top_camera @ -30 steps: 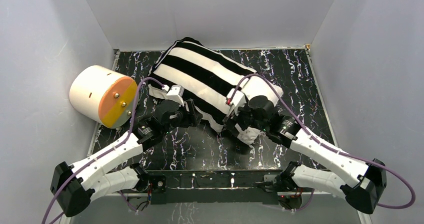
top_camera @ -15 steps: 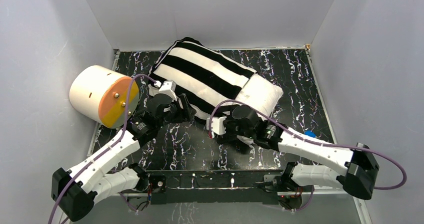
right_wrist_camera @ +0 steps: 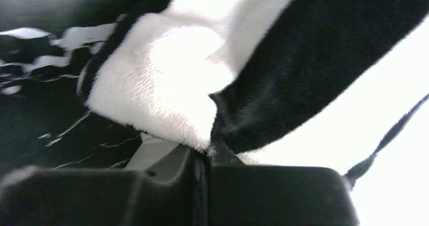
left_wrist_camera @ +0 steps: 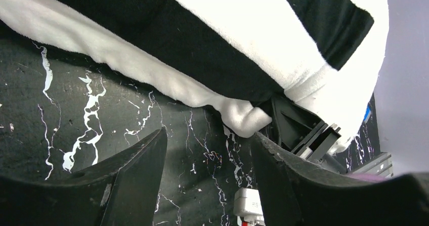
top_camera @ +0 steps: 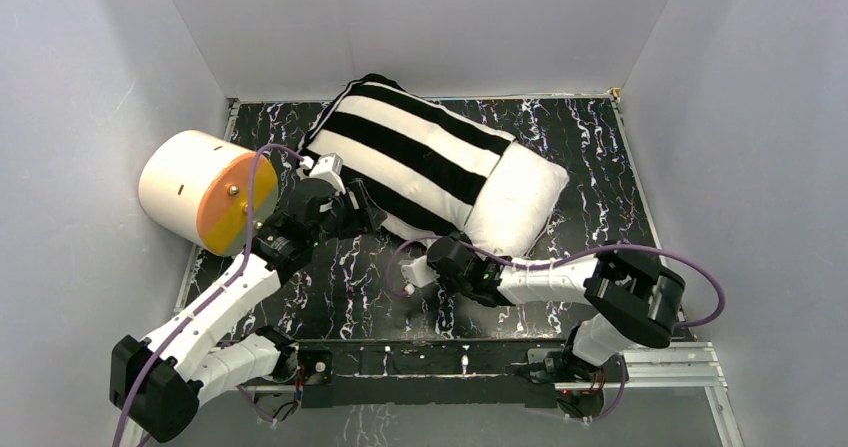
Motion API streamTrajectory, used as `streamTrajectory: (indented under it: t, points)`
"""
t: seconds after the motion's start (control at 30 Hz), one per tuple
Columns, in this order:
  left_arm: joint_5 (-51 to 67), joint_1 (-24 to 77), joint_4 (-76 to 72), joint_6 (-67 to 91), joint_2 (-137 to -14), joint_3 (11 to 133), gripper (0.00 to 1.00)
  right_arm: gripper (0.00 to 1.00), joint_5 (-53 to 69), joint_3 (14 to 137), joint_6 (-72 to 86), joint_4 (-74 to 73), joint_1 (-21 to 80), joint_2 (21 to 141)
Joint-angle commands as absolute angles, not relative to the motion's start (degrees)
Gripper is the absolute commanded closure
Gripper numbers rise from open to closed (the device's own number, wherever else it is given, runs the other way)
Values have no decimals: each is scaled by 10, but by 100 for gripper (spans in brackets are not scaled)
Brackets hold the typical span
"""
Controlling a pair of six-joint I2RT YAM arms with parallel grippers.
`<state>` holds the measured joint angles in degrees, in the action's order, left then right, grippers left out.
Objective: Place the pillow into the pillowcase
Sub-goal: Stuff the pillow into the pillowcase.
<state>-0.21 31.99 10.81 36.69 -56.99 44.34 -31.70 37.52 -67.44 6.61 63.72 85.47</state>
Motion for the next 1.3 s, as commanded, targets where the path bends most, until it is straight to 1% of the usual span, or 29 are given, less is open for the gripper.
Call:
streamTrajectory:
  t: [0.0,0.07,0.17,0.23,0.27,0.37,0.43,0.47,0.53,0.63,0.67,0.73,0.83,0.93,1.1,1.13,1.2,1.23,1.27]
  points:
    - [8,314,123,350,-566,474,40,100,-414,365,-740,260,627,854]
    - [-29,312,150,332,-565,518,41,100,-404,400,-720,247,630,840]
    - [-63,312,190,293,-562,596,41,100,-408,479,-682,167,651,816]
    - [-84,312,215,268,-564,653,42,100,-388,522,-651,160,673,784]
    - [-95,312,228,256,-567,679,42,100,-363,551,-609,145,679,765]
    - [-116,312,256,222,-573,754,43,100,-289,681,-405,53,680,719]
    - [-121,312,264,204,-577,794,44,100,-230,724,-305,11,665,687]
    - [-121,312,264,193,-577,808,44,100,-195,726,-248,8,648,670]
    - [-118,312,251,168,-578,819,45,100,-130,709,-128,12,584,644]
    - [-94,312,226,120,-585,801,46,100,-36,681,32,-49,444,643]
    - [-71,312,219,111,-589,791,46,100,14,662,62,-61,404,648]
    - [-37,312,193,99,-600,760,47,100,75,621,111,-64,351,660]
    - [-3,312,151,76,-632,715,47,100,140,568,148,-51,279,681]
    - [-6,312,102,40,-683,690,47,100,160,525,144,-35,250,683]
    - [-1,312,21,-6,-795,722,48,100,177,488,137,-21,206,675]
    - [0,312,8,-19,-814,732,48,99,175,490,133,-29,200,676]
    - [37,312,-24,-42,-850,751,45,89,163,496,127,-49,190,676]
    - [54,312,-41,-57,-874,763,42,80,146,504,123,-71,185,673]
    - [69,312,-54,-82,-905,777,39,67,112,519,119,-107,180,669]
